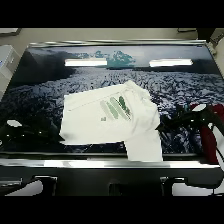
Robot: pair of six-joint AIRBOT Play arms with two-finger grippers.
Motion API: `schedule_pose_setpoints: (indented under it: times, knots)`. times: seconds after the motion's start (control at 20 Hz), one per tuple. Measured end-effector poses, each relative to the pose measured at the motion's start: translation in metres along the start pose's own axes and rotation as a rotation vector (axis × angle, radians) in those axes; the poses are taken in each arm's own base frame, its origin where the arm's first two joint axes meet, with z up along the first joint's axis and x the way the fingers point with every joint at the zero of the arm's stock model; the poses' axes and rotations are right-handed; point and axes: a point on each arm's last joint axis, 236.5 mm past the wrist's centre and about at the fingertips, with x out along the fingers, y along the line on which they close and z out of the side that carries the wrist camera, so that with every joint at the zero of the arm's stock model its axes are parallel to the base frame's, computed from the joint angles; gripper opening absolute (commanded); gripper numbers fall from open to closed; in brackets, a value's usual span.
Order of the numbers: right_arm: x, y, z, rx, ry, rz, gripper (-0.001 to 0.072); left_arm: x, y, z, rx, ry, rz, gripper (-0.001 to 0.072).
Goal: Fold the clothes and pants, and hang the long-sleeved shirts on hangers.
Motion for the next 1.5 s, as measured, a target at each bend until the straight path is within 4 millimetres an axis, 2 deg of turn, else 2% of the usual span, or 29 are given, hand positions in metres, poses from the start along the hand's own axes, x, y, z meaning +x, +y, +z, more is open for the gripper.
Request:
schedule_pose_setpoints:
  times: [0.1, 0.2, 0.25, 0.3, 0.4, 0.45, 0.5, 0.55, 0.6, 0.65, 0.75, 0.9, 1.0, 1.15, 1.25, 1.35, 1.4, 1.45, 1.5]
  knots:
    - [-0.027, 0.023, 0.013, -0.095, -0.067, -0.006, 0.0033, -0.020, -0.014, 0.020, 0.060, -0.056, 0.006, 0.0018]
    - [-0.077, 0.058, 0.037, -0.219, -0.216, -0.020, 0.0033, -0.064, -0.044, 0.054, 0.175, -0.182, 0.026, 0.0018]
    - [-0.109, 0.080, 0.047, -0.287, -0.311, -0.026, 0.0033, -0.095, -0.066, 0.073, 0.243, -0.274, 0.041, 0.0018]
    - [-0.151, 0.109, 0.057, -0.365, -0.435, -0.032, 0.0034, -0.136, -0.096, 0.090, 0.327, -0.386, 0.058, 0.0019]
    - [-0.244, 0.171, 0.058, -0.521, -0.711, -0.044, 0.0034, -0.231, -0.172, 0.105, 0.510, -0.646, 0.093, 0.0019]
    - [-0.297, 0.206, 0.046, -0.605, -0.872, -0.046, 0.0034, -0.285, -0.215, 0.100, 0.604, -0.800, 0.110, 0.0019]
    - [-0.343, 0.233, 0.027, -0.674, -1.011, -0.056, 0.0034, -0.333, -0.254, 0.085, 0.693, -0.943, 0.126, 0.0019]
    - [-0.389, 0.258, -0.001, -0.738, -1.152, -0.070, 0.0034, -0.379, -0.293, 0.060, 0.770, -1.087, 0.133, 0.0019]
    - [-0.426, 0.277, -0.033, -0.795, -1.276, -0.093, 0.0034, -0.413, -0.323, 0.032, 0.831, -1.202, 0.137, 0.0019]
    - [-0.452, 0.289, -0.063, -0.835, -1.370, -0.114, 0.0034, -0.441, -0.349, 0.000, 0.879, -1.306, 0.132, 0.0020]
    - [-0.491, 0.303, -0.124, -0.892, -1.529, -0.159, 0.0034, -0.475, -0.382, -0.060, 0.944, -1.464, 0.111, 0.0019]
    - [-0.527, 0.309, -0.202, -0.926, -1.717, -0.207, 0.0034, -0.503, -0.411, -0.134, 1.012, -1.644, 0.070, 0.0019]
    - [-0.540, 0.308, -0.240, -0.917, -1.805, -0.212, 0.0034, -0.513, -0.422, -0.172, 1.048, -1.731, 0.052, 0.0019]
    - [-0.550, 0.301, -0.271, -0.887, -1.878, -0.228, 0.0034, -0.519, -0.423, -0.196, 1.042, -1.780, 0.045, 0.0019]
    - [-0.555, 0.299, -0.283, -0.877, -1.909, -0.231, 0.0033, -0.517, -0.421, -0.197, 1.028, -1.776, 0.043, 0.0019]
    - [-0.552, 0.293, -0.277, -0.847, -1.888, -0.241, 0.0033, -0.505, -0.411, -0.178, 0.989, -1.708, 0.053, 0.0019]
    - [-0.545, 0.288, -0.264, -0.821, -1.839, -0.248, 0.0032, -0.495, -0.401, -0.161, 0.956, -1.652, 0.061, 0.0019]
    - [-0.532, 0.279, -0.244, -0.788, -1.751, -0.263, 0.0032, -0.479, -0.387, -0.136, 0.910, -1.571, 0.071, 0.0019]
    - [-0.507, 0.263, -0.211, -0.741, -1.603, -0.291, 0.0032, -0.457, -0.367, -0.106, 0.850, -1.467, 0.080, 0.0019]
